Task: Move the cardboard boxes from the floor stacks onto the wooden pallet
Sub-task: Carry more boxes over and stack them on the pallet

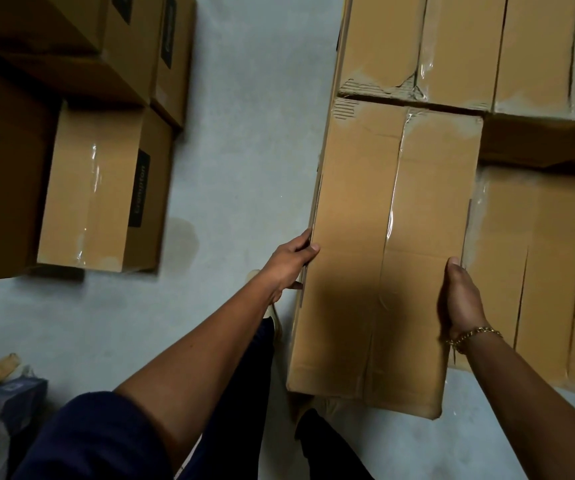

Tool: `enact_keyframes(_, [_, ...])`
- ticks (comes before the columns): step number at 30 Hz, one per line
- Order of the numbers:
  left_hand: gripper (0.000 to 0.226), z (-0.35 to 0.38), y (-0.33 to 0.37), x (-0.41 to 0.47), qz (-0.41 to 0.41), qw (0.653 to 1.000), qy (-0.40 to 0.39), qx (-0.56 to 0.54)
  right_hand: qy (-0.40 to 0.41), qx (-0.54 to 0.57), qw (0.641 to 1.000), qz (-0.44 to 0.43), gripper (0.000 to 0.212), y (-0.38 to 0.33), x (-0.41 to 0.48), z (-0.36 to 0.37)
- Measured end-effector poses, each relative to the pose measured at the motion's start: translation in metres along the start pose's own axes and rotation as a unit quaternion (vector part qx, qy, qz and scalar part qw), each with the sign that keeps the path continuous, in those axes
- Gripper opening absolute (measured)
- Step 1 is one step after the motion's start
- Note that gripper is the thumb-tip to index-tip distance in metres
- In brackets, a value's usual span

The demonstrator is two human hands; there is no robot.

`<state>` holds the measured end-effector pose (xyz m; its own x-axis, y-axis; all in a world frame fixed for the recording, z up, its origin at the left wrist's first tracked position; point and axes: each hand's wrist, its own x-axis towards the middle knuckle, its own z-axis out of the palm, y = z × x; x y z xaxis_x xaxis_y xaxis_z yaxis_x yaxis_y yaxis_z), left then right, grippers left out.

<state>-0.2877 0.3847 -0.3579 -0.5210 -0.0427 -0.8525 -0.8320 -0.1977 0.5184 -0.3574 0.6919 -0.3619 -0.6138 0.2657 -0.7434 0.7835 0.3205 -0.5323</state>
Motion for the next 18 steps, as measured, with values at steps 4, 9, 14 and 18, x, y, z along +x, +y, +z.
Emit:
enact_keyframes(4, [0.058, 0.001, 0.001, -0.001, 0.003, 1.0, -0.001, 0.005, -0.007, -0.01, 1.0, -0.003, 0.086, -0.002, -0.002, 0.0])
enact_keyframes(9, [0.053, 0.007, -0.001, -0.004, 0.026, 0.998, 0.021, 0.044, -0.03, -0.061, 0.998, -0.015, 0.116, 0.002, 0.005, -0.009])
enact_keyframes(14, [0.044, 0.017, 0.01, -0.029, 0.053, 0.994, 0.054, 0.083, -0.048, -0.058, 0.997, -0.02, 0.074, -0.012, -0.012, -0.024])
enact_keyframes(18, [0.047, 0.022, 0.025, -0.062, 0.061, 0.991, 0.066, 0.1, -0.054, 0.001, 0.999, -0.008, 0.062, -0.028, -0.042, -0.045])
